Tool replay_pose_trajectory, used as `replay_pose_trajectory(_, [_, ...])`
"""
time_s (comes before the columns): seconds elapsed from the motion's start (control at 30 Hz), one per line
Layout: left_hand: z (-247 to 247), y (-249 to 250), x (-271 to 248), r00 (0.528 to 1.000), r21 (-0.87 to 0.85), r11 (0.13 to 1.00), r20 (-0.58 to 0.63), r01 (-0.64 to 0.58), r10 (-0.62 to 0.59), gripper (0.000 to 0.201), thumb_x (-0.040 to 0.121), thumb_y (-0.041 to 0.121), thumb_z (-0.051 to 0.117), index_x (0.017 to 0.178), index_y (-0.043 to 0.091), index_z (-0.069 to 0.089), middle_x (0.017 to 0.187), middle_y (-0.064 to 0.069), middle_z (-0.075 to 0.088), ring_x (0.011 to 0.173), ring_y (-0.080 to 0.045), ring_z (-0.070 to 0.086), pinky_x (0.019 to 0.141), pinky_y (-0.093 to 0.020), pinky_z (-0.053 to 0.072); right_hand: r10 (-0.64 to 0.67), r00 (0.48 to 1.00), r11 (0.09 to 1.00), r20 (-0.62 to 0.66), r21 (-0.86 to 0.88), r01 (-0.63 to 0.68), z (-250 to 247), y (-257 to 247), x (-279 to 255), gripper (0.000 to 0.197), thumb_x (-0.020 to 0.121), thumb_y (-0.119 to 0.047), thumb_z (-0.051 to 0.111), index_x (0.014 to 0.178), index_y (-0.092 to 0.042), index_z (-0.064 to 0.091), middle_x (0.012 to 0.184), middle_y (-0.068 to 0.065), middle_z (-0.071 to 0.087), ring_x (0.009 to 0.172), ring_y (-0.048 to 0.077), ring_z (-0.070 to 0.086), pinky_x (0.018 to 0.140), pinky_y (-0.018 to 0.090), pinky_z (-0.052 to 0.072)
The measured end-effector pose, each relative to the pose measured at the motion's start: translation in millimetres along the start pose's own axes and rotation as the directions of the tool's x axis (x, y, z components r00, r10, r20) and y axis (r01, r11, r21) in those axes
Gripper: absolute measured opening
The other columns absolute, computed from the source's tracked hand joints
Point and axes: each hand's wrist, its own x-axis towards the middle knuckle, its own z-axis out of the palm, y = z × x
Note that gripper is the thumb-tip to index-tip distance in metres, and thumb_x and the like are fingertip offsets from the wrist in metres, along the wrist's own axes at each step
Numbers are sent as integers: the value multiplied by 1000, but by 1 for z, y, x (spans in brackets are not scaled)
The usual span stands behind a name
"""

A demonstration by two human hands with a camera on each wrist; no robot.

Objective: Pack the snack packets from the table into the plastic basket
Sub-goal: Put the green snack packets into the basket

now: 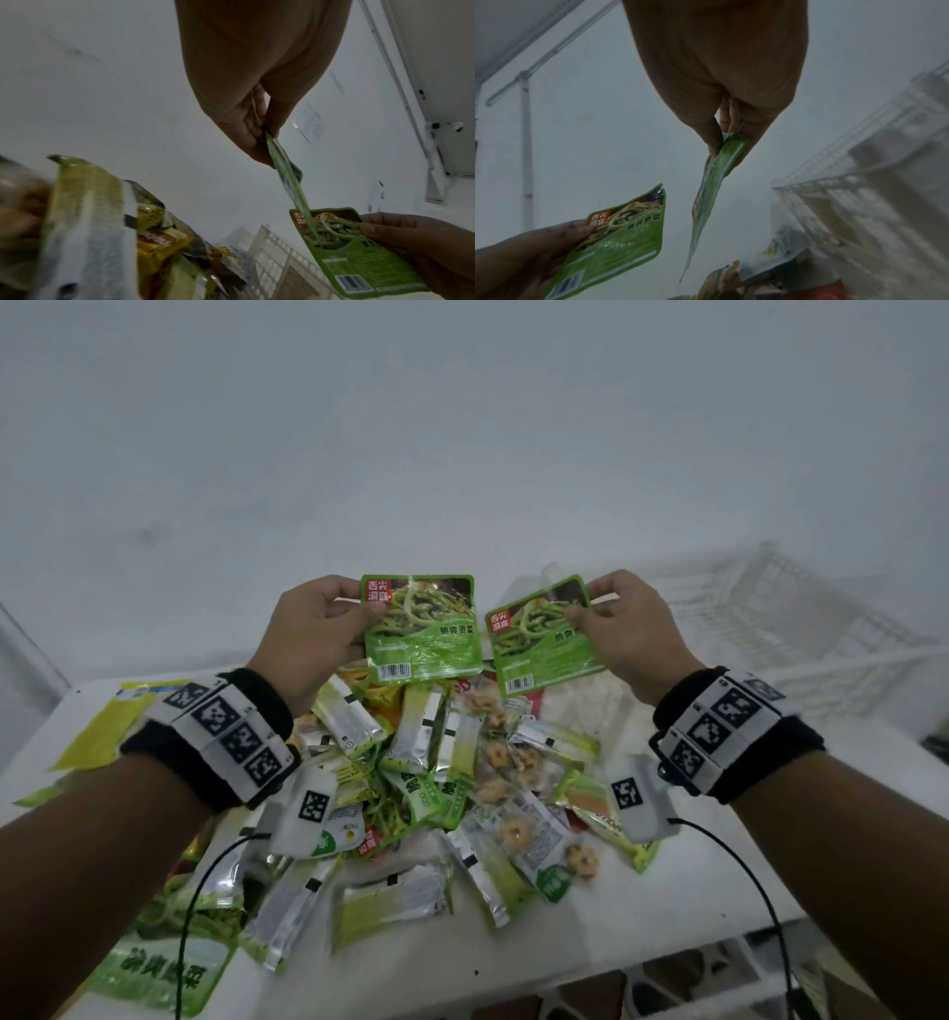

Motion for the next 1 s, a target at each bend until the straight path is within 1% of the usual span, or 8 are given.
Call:
replay_pose_trajectory(0.1, [26,5,4,998,-10,1000,57,-6,7,7,97,6,65,104,6,66,93,-13,77,85,-25,76,73,-34,64,5,998,1000,-57,-3,-5,-25,9,0,19,93,-23,73,91,-26,54,96,16,71,89,34,71,72,49,59])
replay_pose_trajectory(0.2, [52,9,11,995,-16,1000,94,-13,15,8,96,5,65,105,5,66,98,-17,77,89,-27,76,75,-35,63,18,996,1000,-83,15,-17,-50,18,13,19,93,-23,72,91,-27,54,97,16,70,90,35,71,71,46,58])
replay_pose_trajectory(0.37, [104,16,36,997,30,999,76,-10,8,12,97,2,63,108,3,66,102,-19,76,95,-31,75,81,-43,62,24,998,999,-62,39,-22,-91,38,56,19,92,-22,73,94,-26,54,99,13,70,92,31,71,79,48,60])
replay_pose_trajectory(0.5, [160,22,55,999,53,999,45,-2,0,10,98,1,61,106,6,66,96,-15,77,86,-24,75,65,-30,60,20,1000,999,-1,46,-20,-123,53,94,17,94,-20,71,95,-24,54,99,10,70,93,28,70,80,45,58])
replay_pose_trajectory(0.57, [186,26,61,1000,48,999,12,8,-8,12,98,-1,60,108,3,65,89,-10,77,79,-17,75,59,-23,57,24,998,999,50,25,-25,-136,61,111,18,94,-19,71,94,-24,53,99,10,70,90,27,70,74,42,57])
replay_pose_trajectory(0.67, [212,28,69,1000,56,998,-18,-1,2,14,98,-1,61,110,3,65,89,-9,77,82,-19,76,66,-26,60,19,989,1000,144,-22,-16,-151,67,135,19,94,-19,71,94,-23,53,101,12,70,90,29,70,67,38,53])
replay_pose_trajectory(0.87, [233,28,88,998,141,990,-65,-14,23,17,98,1,60,114,1,65,98,-15,77,90,-24,76,75,-33,63,54,965,996,256,-81,-34,-156,77,171,19,94,-20,72,100,-18,55,102,12,70,93,30,71,84,49,59])
replay_pose_trajectory(1.0, [236,25,101,996,198,979,-60,-46,59,15,99,2,59,113,2,65,97,-14,77,90,-25,76,77,-34,63,72,948,992,309,-120,-36,-145,80,191,20,91,-19,74,99,-17,56,101,13,70,94,32,71,88,53,58])
